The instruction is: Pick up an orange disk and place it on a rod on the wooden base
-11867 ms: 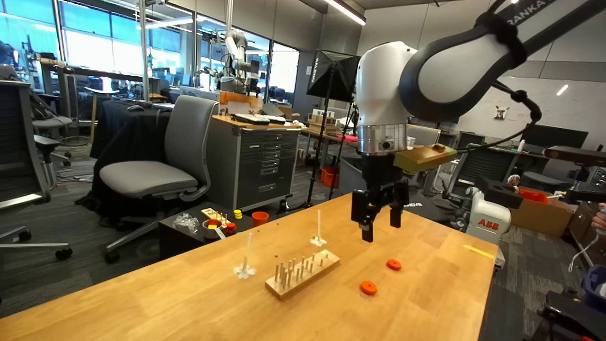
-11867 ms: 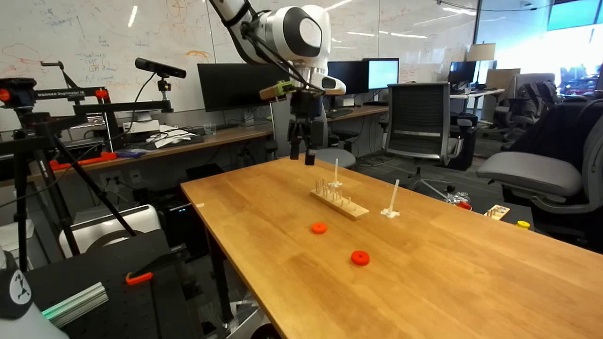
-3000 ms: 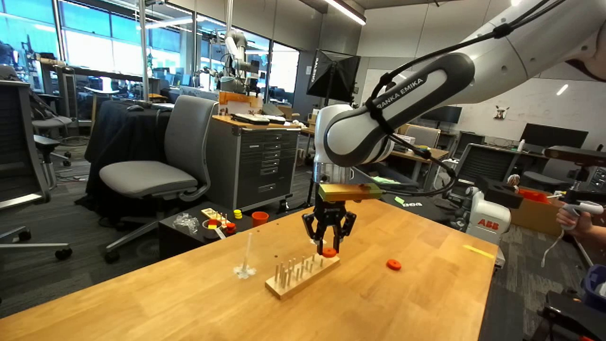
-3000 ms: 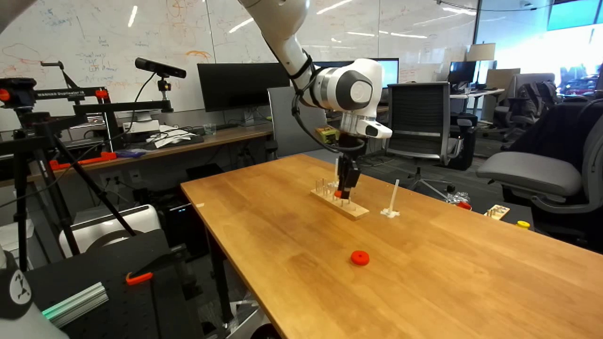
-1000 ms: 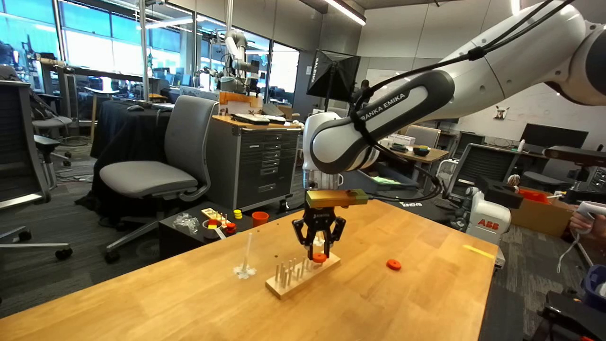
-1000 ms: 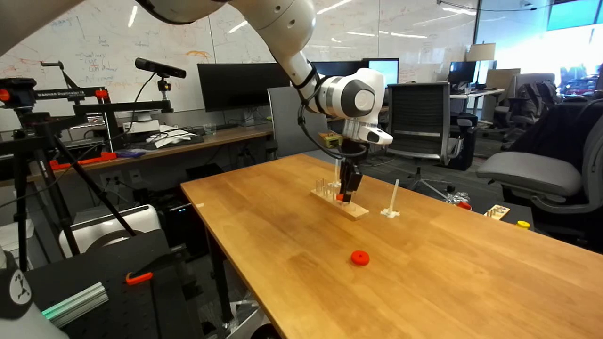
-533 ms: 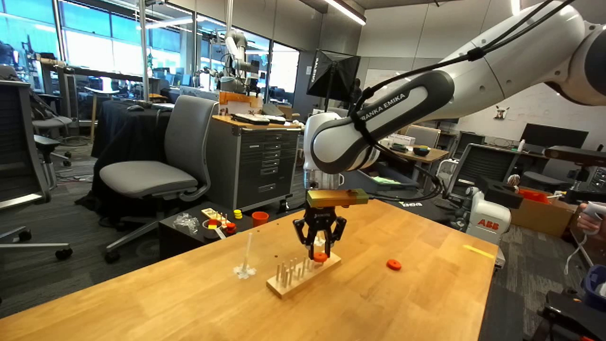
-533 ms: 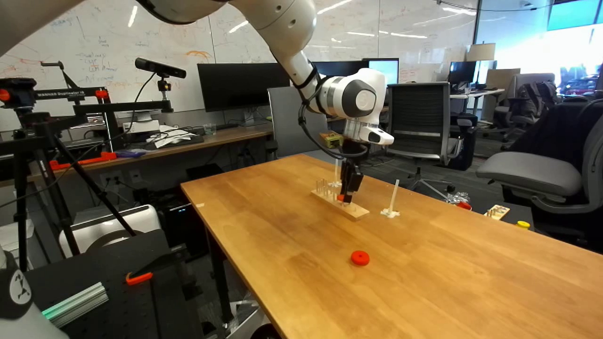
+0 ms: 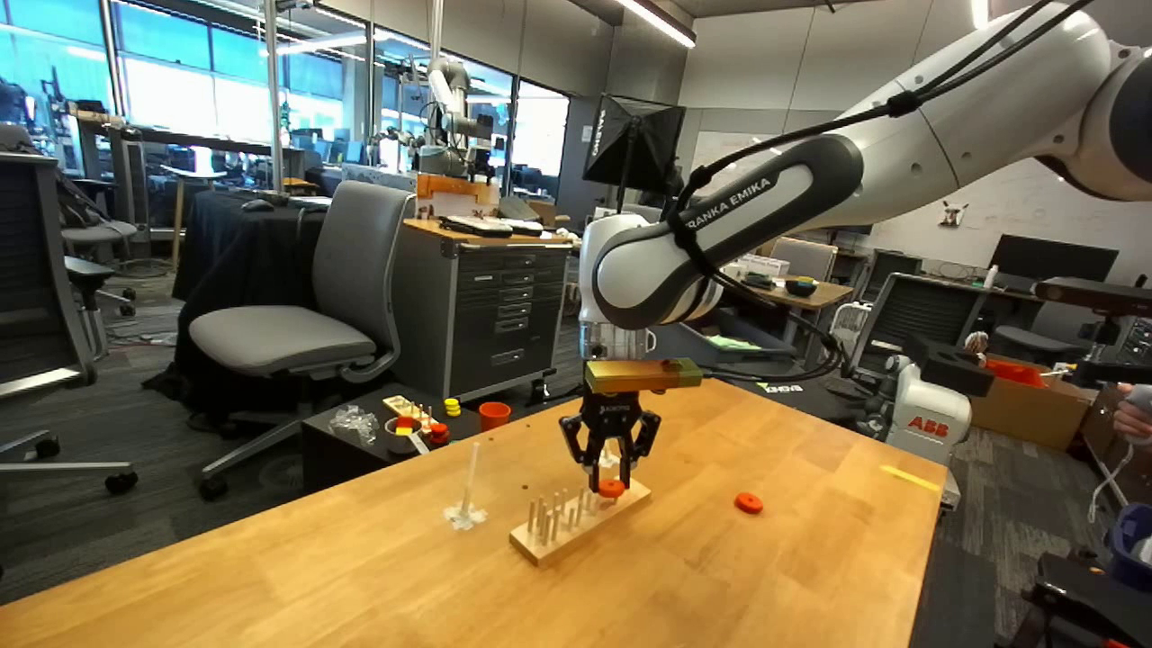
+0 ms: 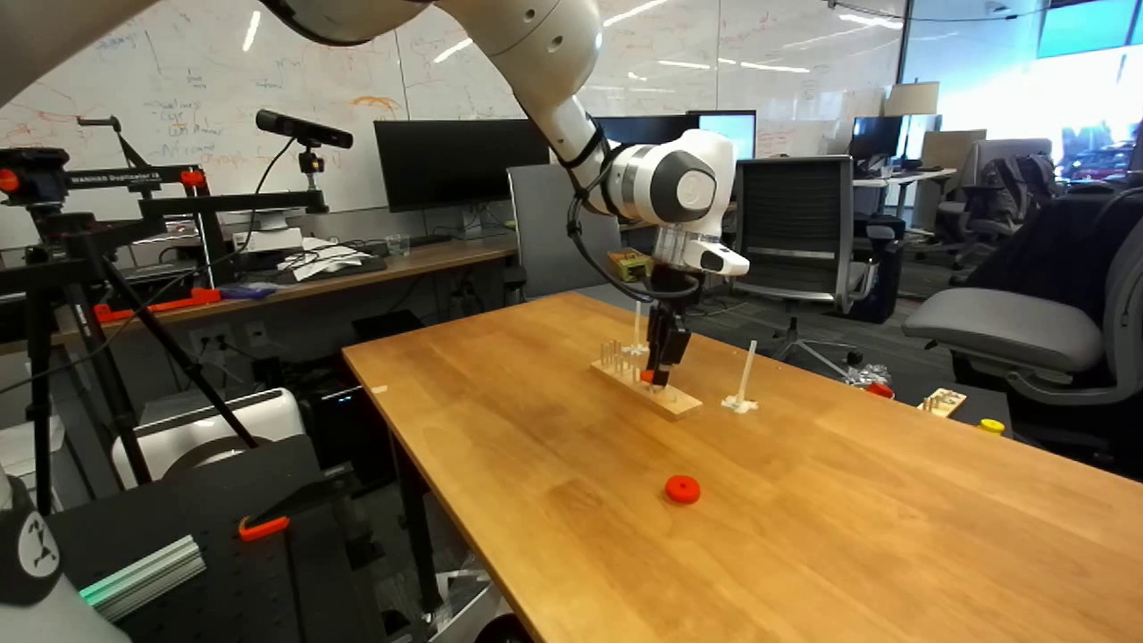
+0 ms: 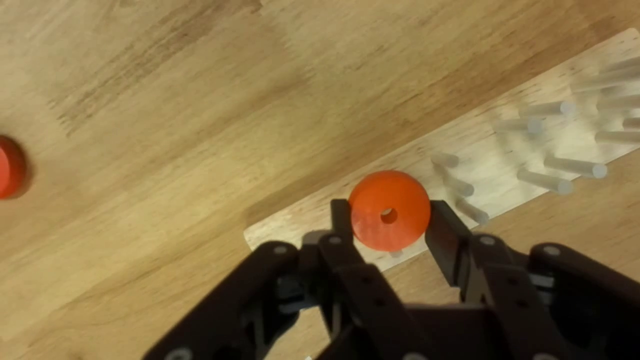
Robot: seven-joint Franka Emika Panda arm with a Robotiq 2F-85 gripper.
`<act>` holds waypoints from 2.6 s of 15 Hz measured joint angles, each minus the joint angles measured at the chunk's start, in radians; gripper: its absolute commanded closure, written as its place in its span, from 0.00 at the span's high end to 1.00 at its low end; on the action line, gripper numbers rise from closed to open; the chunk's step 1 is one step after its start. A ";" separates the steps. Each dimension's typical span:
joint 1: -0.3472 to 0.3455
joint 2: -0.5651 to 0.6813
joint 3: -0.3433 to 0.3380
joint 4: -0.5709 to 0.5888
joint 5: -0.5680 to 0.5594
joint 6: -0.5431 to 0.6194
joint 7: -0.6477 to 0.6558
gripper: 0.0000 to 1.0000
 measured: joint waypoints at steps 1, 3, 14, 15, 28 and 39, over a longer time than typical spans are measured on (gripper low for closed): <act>0.000 0.000 0.000 0.000 0.000 0.000 0.000 0.18; 0.000 -0.001 0.000 -0.002 0.000 0.000 0.000 0.18; -0.003 -0.037 -0.002 -0.070 0.000 0.001 -0.002 0.18; -0.003 -0.043 -0.002 -0.081 0.000 0.002 -0.003 0.18; 0.001 -0.164 -0.002 -0.309 -0.001 0.112 -0.034 0.18; 0.018 -0.247 -0.002 -0.467 -0.009 0.202 -0.050 0.18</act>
